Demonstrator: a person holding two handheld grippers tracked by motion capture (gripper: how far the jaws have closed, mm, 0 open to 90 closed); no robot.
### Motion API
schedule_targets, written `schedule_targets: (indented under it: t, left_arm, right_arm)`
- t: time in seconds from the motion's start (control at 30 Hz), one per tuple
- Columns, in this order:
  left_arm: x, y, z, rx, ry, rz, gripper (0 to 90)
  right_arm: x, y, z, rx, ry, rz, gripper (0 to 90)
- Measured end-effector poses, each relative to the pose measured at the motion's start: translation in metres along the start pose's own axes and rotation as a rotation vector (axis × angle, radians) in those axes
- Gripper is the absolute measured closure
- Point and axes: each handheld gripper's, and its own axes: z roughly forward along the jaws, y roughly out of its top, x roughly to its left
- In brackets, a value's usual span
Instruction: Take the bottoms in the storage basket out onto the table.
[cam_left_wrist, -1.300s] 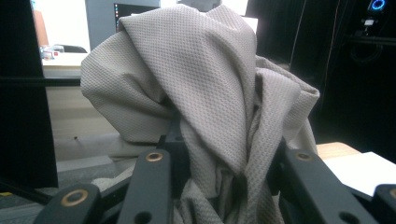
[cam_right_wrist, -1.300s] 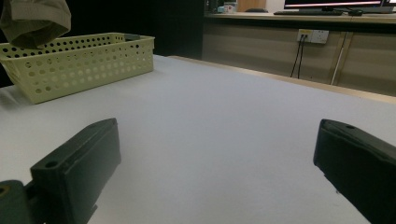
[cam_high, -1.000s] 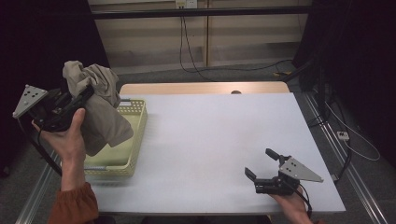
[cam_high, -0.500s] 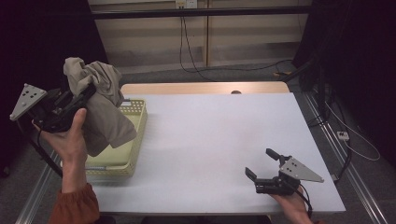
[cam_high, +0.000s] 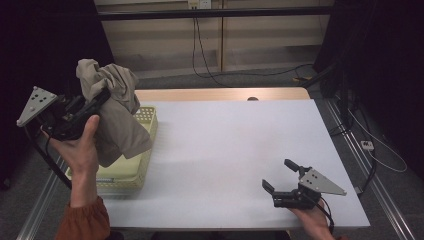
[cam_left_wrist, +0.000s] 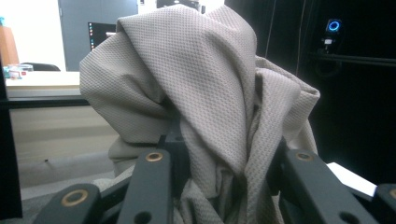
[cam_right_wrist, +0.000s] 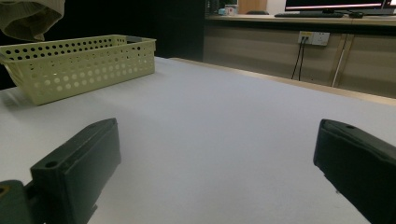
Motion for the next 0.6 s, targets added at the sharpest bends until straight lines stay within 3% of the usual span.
schedule_targets:
  t: [0.6]
  left_arm:
    - [-0.034, 0.002, 0.028, 0.004, -0.098, 0.0, 65.8]
  right_arm:
    - [0.0, 0.0, 0.0, -0.003, 0.004, -0.002, 0.4]
